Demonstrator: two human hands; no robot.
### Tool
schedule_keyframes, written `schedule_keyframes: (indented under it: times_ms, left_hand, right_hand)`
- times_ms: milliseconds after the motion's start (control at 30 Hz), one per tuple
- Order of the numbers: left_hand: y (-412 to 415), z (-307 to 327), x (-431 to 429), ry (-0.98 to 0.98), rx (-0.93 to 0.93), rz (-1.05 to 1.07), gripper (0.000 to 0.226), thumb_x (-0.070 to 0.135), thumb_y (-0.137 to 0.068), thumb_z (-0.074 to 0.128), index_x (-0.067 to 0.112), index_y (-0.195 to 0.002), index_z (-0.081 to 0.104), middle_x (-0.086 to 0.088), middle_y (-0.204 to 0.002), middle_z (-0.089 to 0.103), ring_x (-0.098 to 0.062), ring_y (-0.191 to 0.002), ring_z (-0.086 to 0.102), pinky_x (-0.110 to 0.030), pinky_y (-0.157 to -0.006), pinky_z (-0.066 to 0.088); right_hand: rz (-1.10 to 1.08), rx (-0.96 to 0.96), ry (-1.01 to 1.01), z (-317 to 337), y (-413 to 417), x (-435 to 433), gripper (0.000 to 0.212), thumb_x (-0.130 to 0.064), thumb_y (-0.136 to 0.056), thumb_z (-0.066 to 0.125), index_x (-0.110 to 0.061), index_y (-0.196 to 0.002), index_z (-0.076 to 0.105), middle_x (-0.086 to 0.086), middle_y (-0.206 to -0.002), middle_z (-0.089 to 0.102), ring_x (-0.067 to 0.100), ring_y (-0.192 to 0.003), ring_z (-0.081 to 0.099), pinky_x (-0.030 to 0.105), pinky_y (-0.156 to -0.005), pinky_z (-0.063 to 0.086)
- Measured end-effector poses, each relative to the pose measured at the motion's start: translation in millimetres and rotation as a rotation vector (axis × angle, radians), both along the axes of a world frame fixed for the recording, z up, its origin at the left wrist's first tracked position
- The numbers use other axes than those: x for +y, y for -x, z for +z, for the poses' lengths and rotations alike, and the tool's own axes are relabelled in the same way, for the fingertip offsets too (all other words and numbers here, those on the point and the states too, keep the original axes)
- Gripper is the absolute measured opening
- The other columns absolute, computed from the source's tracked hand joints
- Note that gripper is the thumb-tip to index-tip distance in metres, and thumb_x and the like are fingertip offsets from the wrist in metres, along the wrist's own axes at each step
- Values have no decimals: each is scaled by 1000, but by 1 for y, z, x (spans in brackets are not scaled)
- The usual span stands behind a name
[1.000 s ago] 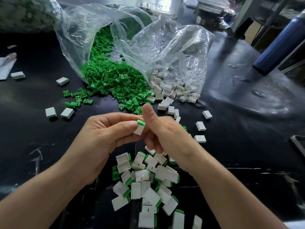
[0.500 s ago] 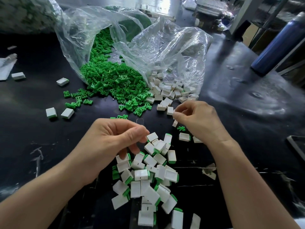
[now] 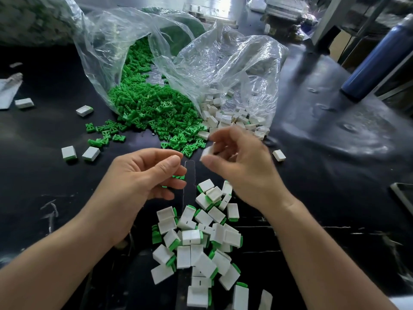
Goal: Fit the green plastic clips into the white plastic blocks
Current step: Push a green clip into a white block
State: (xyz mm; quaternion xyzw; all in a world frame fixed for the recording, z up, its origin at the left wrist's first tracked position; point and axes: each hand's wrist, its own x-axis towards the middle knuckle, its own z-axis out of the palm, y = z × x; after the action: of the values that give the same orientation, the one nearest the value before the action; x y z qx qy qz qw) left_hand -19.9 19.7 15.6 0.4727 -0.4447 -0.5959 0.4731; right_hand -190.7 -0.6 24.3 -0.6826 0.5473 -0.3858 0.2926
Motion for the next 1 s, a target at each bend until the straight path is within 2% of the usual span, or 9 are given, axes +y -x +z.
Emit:
schedule_keyframes:
  times_ms: [67, 167, 300, 400, 467, 533, 633, 833, 1000]
  left_hand:
    - [1, 0, 1, -22, 16, -38, 41, 36, -48, 68, 13, -83, 71, -11, -76, 73, -17, -61, 69, -19, -48, 52]
    - [1, -1, 0, -16, 8, -45, 35, 31, -47, 71, 12, -76, 73, -11, -73, 73, -15, -60, 68, -18, -49, 53]
    - [0, -2, -1, 22, -58, 20, 25, 22, -55, 71, 13, -78, 71, -4, -69, 72, -9, -56, 64, -16, -47, 50]
    - [-3, -1, -3, 57, -76, 123, 23, 20, -56, 69, 15, -78, 69, 0, -65, 69, -8, -54, 63, -15, -45, 49]
    - [-5, -1, -5, 61, -73, 172, 20, 20, -57, 67, 17, -77, 68, 3, -63, 69, -7, -53, 64, -14, -45, 48]
    - [-5, -1, -6, 55, -66, 185, 18, 19, -60, 66, 16, -77, 68, 3, -64, 69, -8, -54, 65, -14, -45, 48]
    - [-5, -2, -5, 49, -62, 159, 13, 10, -69, 65, 16, -80, 69, 1, -68, 71, -10, -58, 66, -16, -47, 50]
    - [-4, -3, -4, 63, -52, 142, 22, 1, -74, 64, 20, -71, 73, 0, -70, 72, -12, -62, 68, -18, -51, 52]
    - [-4, -4, -4, 69, -51, 110, 19, 11, -62, 67, 27, -68, 75, -1, -73, 72, -13, -64, 69, -17, -51, 52]
  right_hand:
    - [115, -19, 40, -4, -13, 8, 29, -10, -73, 74, -18, -96, 59, -13, -78, 56, -3, -67, 53, 9, -63, 43]
    - [186, 1, 57, -10, -23, 13, 28, -4, -74, 73, -13, -97, 62, -7, -83, 55, 2, -69, 53, 9, -63, 40]
    - [205, 21, 10, -10, -24, 12, 28, -13, -73, 76, -11, -98, 63, -2, -85, 60, 8, -73, 55, 10, -63, 41]
    - [129, 139, 38, -10, -23, 11, 18, -20, -81, 69, -11, -96, 66, -3, -84, 58, 8, -76, 53, 15, -70, 43]
    - [91, 251, 78, -12, -23, 11, 14, -18, -84, 64, -10, -95, 69, 1, -88, 59, 15, -83, 55, 27, -79, 44]
    - [108, 349, 102, -13, -24, 12, 17, -18, -87, 61, -9, -98, 69, 7, -95, 61, 22, -92, 54, 34, -84, 42]
    - [158, 468, 122, -16, -29, 13, 24, -21, -88, 59, -11, -108, 67, 8, -104, 59, 25, -101, 48, 36, -89, 37]
    - [212, 609, 91, -20, -34, 13, 29, -26, -95, 47, -17, -118, 60, 4, -110, 55, 21, -101, 41, 36, -89, 34]
    - [212, 627, 86, -20, -32, 10, 16, -17, -90, 53, -12, -104, 59, 5, -104, 55, 23, -98, 45, 37, -86, 36]
